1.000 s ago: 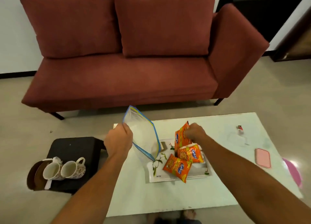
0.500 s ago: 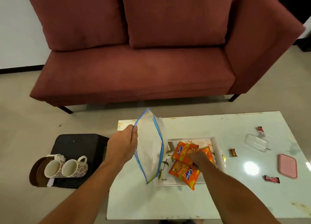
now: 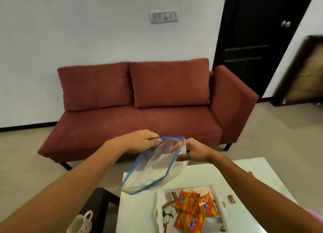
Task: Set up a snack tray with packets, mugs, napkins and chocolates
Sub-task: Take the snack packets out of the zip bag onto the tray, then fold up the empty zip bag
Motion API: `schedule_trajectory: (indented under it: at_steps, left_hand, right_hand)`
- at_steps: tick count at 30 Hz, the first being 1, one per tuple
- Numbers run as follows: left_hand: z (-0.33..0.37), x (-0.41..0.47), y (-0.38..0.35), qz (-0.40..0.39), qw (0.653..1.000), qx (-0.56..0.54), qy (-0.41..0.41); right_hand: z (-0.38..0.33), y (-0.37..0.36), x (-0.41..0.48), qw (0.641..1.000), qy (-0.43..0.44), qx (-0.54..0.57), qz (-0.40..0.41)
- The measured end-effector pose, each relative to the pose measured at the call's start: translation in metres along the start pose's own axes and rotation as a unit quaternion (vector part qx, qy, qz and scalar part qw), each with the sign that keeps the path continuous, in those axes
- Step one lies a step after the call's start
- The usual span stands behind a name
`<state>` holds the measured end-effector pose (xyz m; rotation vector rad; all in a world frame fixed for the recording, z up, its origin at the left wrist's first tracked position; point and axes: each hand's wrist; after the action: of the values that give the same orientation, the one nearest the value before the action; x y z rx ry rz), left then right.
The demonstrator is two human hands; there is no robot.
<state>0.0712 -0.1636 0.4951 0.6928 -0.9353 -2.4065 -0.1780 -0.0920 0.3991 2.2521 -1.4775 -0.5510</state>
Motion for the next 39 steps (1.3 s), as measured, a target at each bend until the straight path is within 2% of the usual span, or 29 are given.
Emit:
schedule_trajectory:
  at_steps: [3,5,6,8,10,12,14,19,21,23,26,30,33,39]
  left_hand:
    - [0.024,-0.017,0.041,0.019,0.999,-0.047,-0.001]
    - [0.033,-0.029,0.059,0.033,0.981,-0.185,0.042]
    - [0.032,-0.034,0.065,0.032,0.953,-0.293,0.063]
    - [0.021,-0.042,0.072,0.023,0.865,-0.498,0.053]
    - [0.007,-0.047,0.065,0.033,0.798,-0.601,0.012]
    - [-0.003,-0.043,0.047,0.061,0.767,-0.639,0.002]
    - [-0.004,-0.033,0.022,0.103,0.767,-0.633,-0.003]
    - [0.037,-0.007,-0.011,0.226,0.839,-0.489,-0.073]
    - [0.051,-0.003,-0.011,0.277,0.830,-0.476,-0.089]
    - [0.059,0.001,-0.008,0.311,0.821,-0.468,-0.103]
    - [0.067,0.004,-0.003,0.329,0.831,-0.432,-0.120]
    - [0.068,0.004,0.010,0.337,0.857,-0.365,-0.136]
    - [0.069,0.006,0.016,0.340,0.864,-0.341,-0.146]
    - [0.080,0.005,0.027,0.357,0.819,-0.414,-0.175]
  right_hand:
    - [-0.035,0.019,-0.015,0.995,0.014,0.075,0.064]
    - [-0.051,0.031,-0.025,0.982,0.024,0.140,0.126]
    - [-0.058,0.038,-0.031,0.974,0.029,0.158,0.161]
    - [-0.072,0.053,-0.044,0.959,0.044,0.176,0.220]
    - [-0.082,0.067,-0.056,0.939,0.061,0.207,0.266]
    - [-0.090,0.080,-0.068,0.920,0.074,0.234,0.305]
    - [-0.094,0.093,-0.076,0.906,0.086,0.266,0.317]
    - [-0.101,0.119,-0.087,0.902,0.081,0.253,0.339]
    - [-0.100,0.126,-0.094,0.920,0.068,0.227,0.313]
    - [-0.093,0.131,-0.102,0.947,0.048,0.204,0.246]
    - [-0.082,0.136,-0.109,0.963,0.032,0.177,0.198]
    - [-0.073,0.142,-0.105,0.955,0.045,0.149,0.253]
    - [-0.071,0.150,-0.104,0.943,0.067,0.172,0.277]
    - [-0.075,0.168,-0.106,0.924,0.113,0.171,0.322]
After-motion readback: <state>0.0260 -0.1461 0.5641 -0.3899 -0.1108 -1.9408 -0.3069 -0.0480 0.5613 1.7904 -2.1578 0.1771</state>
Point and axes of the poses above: each hand's wrist, its own x-axis towards the middle knuckle, its own y-axis out of the back of the hand, z = x × y, and after that the axes turned 9 degrees about -x, right-handed
